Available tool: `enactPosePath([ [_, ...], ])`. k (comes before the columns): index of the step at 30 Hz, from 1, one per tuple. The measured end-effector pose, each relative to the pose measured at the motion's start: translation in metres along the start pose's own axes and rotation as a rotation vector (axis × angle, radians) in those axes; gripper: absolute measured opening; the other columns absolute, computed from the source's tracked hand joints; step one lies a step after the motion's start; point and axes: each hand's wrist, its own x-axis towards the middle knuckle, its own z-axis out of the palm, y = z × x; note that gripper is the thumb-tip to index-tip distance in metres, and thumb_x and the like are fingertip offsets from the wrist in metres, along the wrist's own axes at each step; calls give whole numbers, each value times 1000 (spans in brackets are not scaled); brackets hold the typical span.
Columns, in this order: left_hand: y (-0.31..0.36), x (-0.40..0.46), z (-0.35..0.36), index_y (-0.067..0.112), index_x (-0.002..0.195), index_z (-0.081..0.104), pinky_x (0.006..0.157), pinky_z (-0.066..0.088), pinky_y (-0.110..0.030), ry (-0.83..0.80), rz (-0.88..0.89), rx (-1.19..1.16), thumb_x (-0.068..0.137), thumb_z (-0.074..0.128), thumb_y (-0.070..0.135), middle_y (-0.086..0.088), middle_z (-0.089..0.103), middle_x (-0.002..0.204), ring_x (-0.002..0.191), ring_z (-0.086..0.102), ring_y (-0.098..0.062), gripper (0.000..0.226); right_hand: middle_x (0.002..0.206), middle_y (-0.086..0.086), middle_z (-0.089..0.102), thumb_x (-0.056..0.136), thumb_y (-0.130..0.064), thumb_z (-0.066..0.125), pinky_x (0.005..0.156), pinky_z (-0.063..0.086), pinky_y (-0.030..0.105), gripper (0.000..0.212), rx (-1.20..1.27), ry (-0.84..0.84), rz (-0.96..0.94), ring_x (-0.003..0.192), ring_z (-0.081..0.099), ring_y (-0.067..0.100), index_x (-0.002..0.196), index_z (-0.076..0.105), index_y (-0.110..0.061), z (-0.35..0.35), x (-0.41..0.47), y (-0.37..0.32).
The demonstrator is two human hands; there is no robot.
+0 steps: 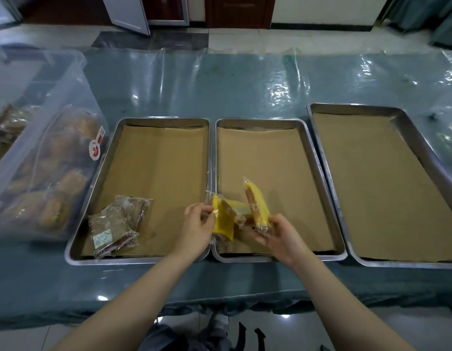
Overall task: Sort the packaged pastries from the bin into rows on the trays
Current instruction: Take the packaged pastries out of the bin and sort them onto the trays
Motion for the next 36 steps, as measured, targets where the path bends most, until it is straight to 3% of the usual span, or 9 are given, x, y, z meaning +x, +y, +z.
enactPosePath([
  [4,2,1,4,22,104,59,88,39,-15,-20,-33,10,95,57,35,7,40,116,98,54,-4,15,92,18,63,98,-10,47,65,58,34,15,-293,68,72,77,69,25,99,57,0,2,2,-4],
  [8,1,1,7,22,106,58,91,40,-22,-28,-37,40,90,65,33,6,39,117,98,54,-5,21,78,13,60,100,-19,46,36,39,18,15,-717,121,125,47,60,13,92,52,-8,13,2,-3],
  [12,2,-2,6,22,108,56,79,46,-20,-56,-37,109,87,70,30,6,37,120,87,54,-2,26,84,13,60,103,-23,36,61,61,39,24,-799,228,83,73,67,27,96,52,-7,15,15,6],
  [14,2,-5,6,22,107,55,77,49,-18,-78,-33,138,85,72,36,8,35,118,85,55,-4,31,80,13,58,105,-22,29,78,58,49,35,-958,311,9,87,67,37,82,52,-8,13,21,9],
  [16,1,-8,7,23,107,52,79,44,-16,-96,-16,180,82,74,40,9,33,116,89,52,-4,37,90,15,61,105,-11,25,86,53,42,35,-1241,331,-22,99,62,37,93,57,-3,18,22,9],
  [19,1,-10,9,23,106,50,81,44,-20,-107,16,233,78,78,35,8,32,115,90,51,-7,42,123,19,59,101,-1,28,79,46,37,34,-1564,323,-58,109,59,32,125,51,2,24,20,7],
  [23,3,-13,8,21,106,49,73,44,-14,-130,48,256,81,77,22,7,35,116,84,51,-4,37,115,15,60,101,-18,31,70,40,34,36,-1736,384,-155,94,58,30,127,51,-3,11,32,10],
  [28,2,-16,6,20,108,49,75,50,-18,-198,85,320,82,76,24,9,35,119,82,52,-3,37,114,12,62,93,-13,44,73,45,33,28,-1796,341,-133,102,61,32,121,47,-11,-1,25,3],
  [36,3,-16,-4,26,108,50,90,40,-20,-207,128,319,84,71,36,9,33,124,109,46,-9,34,118,14,56,86,-3,48,72,42,34,36,-1711,432,-239,107,55,34,121,42,-11,0,18,-7],
])
